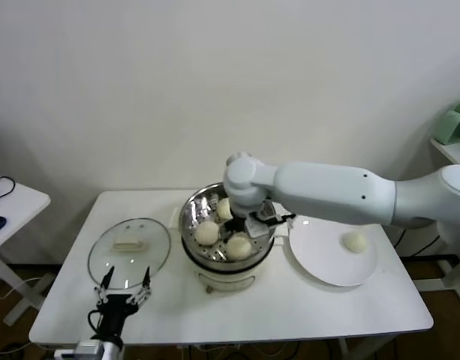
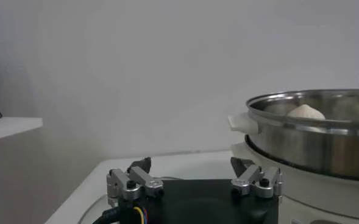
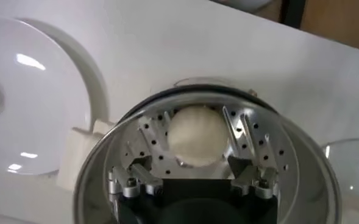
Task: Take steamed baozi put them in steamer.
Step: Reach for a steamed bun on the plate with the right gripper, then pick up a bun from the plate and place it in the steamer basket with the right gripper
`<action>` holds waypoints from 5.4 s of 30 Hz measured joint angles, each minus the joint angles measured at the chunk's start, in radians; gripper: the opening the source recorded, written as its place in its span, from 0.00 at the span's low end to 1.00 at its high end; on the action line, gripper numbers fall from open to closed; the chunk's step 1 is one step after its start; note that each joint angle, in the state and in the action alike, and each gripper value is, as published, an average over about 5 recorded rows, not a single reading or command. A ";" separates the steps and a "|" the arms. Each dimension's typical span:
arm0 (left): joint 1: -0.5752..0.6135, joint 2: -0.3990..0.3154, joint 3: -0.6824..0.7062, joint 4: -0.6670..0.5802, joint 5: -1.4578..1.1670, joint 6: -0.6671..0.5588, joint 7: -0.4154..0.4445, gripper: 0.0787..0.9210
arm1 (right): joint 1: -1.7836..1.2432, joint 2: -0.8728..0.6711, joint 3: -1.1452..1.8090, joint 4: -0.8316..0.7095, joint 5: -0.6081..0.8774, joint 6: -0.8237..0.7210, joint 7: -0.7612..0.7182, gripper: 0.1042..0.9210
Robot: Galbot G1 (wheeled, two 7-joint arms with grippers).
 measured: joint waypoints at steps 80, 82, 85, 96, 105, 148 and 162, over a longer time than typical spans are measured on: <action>-0.040 0.012 -0.015 0.027 0.026 0.025 0.002 0.88 | -0.534 -0.277 0.630 -0.889 0.096 -0.453 0.032 0.88; -0.042 0.012 -0.014 0.029 0.027 0.026 0.002 0.88 | -0.536 -0.270 0.633 -0.898 0.092 -0.453 0.032 0.88; -0.044 0.012 -0.011 0.030 0.029 0.028 0.002 0.88 | -0.537 -0.260 0.636 -0.912 0.086 -0.452 0.031 0.88; -0.046 0.013 -0.008 0.028 0.035 0.030 0.001 0.88 | -0.535 -0.242 0.645 -0.942 0.079 -0.452 0.031 0.78; -0.042 0.012 -0.009 0.028 0.035 0.027 0.000 0.88 | -0.527 -0.245 0.645 -0.945 0.081 -0.457 0.031 0.71; -0.071 -0.012 0.101 -0.045 0.083 0.017 -0.002 0.88 | 0.255 -0.046 -0.374 -0.577 1.307 -0.811 0.094 0.69; -0.089 -0.003 0.133 -0.043 0.091 0.030 -0.010 0.88 | 0.251 0.086 -0.508 -0.555 1.419 -0.847 0.115 0.67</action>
